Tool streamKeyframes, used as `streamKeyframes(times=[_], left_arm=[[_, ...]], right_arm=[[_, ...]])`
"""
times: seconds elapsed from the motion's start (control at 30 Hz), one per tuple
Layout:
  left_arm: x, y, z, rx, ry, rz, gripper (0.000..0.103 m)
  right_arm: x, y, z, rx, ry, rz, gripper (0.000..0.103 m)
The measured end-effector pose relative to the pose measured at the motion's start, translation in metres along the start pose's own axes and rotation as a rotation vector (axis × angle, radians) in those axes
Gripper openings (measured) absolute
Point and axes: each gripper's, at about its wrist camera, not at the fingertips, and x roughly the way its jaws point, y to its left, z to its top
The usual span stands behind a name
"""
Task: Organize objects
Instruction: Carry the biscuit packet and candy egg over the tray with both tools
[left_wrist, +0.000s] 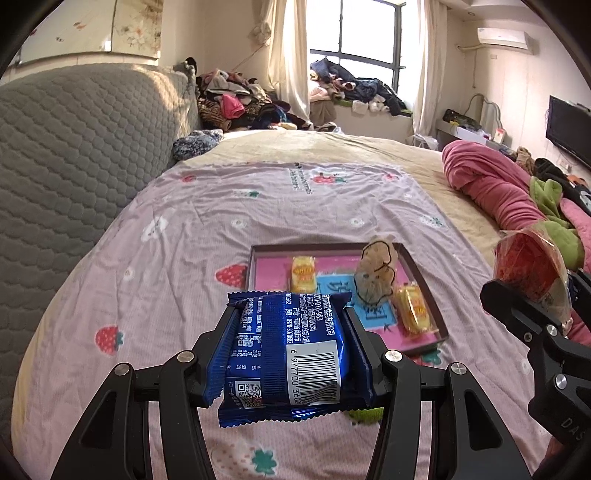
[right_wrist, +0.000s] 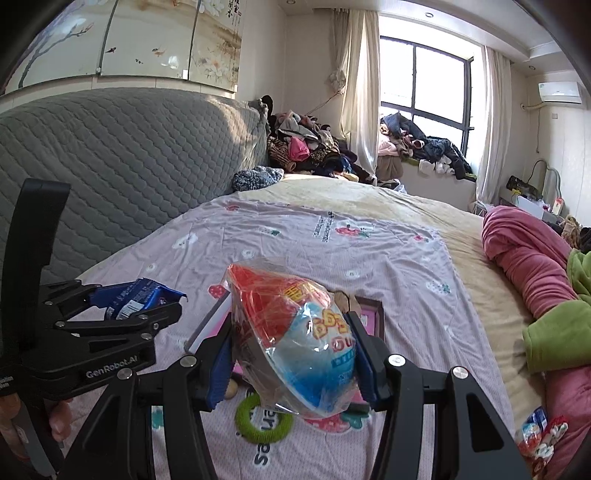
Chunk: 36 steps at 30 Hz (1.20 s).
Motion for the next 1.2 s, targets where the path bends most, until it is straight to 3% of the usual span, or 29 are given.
streamKeyframes(times=[0.57,0.87,1.2], left_arm=[[0.019,0.003,0.027,-0.001,-0.035,-0.009,0.057],[0.038,0.003,0.025,-0.001,-0.027,-0.017,0.057],[0.087,0.005,0.006,-0.004,0.009,-0.009,0.057]], right_arm=[[0.024,-0.009,0.018,0.034,-0.036,-0.008,0.056],[0.036,-0.018,0.014,0.049,-0.029,-0.014,0.056],[0.084,-0.024,-0.011,0.078,0.034,-0.005,0.056]])
